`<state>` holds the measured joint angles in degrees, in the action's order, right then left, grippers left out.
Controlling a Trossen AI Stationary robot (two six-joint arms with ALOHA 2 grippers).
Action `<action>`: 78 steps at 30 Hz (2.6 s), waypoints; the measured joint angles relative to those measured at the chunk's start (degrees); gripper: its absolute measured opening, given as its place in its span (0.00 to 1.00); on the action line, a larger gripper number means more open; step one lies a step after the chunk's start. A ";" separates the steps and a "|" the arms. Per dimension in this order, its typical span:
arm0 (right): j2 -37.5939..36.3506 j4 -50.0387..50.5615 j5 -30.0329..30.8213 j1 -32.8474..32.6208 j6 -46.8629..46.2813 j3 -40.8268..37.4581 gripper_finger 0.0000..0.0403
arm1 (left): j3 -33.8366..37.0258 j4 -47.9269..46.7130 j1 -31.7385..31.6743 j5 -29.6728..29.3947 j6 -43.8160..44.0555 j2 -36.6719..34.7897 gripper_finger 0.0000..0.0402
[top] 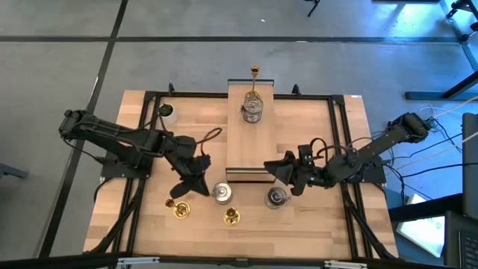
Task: Pick & Place candle stick holders
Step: Put the right gold candle holder on the shelf
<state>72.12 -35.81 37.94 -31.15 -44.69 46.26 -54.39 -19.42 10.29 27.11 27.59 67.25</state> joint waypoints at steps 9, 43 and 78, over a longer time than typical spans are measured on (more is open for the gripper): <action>0.30 1.73 2.35 0.06 -0.02 0.00 0.34 | -0.02 -19.26 0.35 -30.58 3.68 -7.55 0.00; 18.96 21.28 -12.68 -3.67 -0.90 8.53 0.50 | 0.59 -25.07 8.17 -46.99 19.37 -18.90 0.00; 41.37 31.84 -6.68 -3.72 -6.97 28.59 0.59 | 0.61 -24.94 7.99 -42.37 16.05 -21.51 0.00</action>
<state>113.49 -3.97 31.26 -34.87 -51.66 74.85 -53.78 -44.36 18.28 -15.27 43.64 45.73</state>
